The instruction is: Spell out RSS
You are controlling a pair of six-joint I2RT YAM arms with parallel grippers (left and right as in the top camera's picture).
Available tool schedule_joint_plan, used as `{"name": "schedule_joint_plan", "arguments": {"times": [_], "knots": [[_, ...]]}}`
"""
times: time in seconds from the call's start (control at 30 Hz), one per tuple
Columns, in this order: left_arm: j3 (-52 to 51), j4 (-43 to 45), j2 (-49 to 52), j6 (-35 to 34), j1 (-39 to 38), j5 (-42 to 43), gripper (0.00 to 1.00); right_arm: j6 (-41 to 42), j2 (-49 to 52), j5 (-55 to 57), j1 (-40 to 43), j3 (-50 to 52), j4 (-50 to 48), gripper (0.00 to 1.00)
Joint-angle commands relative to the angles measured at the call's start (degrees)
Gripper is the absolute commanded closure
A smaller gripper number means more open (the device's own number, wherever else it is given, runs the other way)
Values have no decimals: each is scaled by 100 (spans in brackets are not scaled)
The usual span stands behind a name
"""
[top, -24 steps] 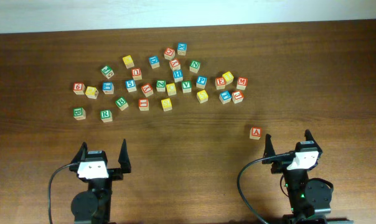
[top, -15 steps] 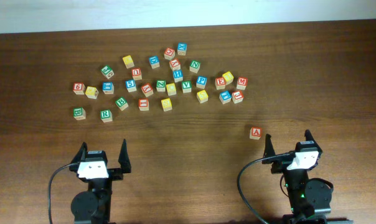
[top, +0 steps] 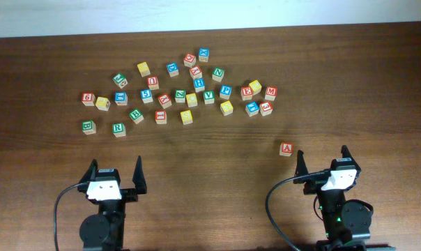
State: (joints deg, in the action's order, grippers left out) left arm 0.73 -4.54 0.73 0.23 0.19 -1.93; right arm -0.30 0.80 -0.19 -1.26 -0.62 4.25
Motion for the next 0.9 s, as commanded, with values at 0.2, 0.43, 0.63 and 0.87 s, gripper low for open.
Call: {"name": "schedule_joint_plan", "arguments": {"times": [0.2,0.43,0.63,0.87], "knots": [[-20,155,-44,22,-2,1589,1,-35,-59,87,31,31,42,2],[140,2708,-37,-1980,0,3602,1,-35,-59,87,31,31,42,2],[2667,1123,1790,-1274,-2,4592,1,-35,-59,87,31,31,42,2],[4669,-1102,3943,-997,-2,4402,1,-35,-59,87,31,31,42,2]]}}
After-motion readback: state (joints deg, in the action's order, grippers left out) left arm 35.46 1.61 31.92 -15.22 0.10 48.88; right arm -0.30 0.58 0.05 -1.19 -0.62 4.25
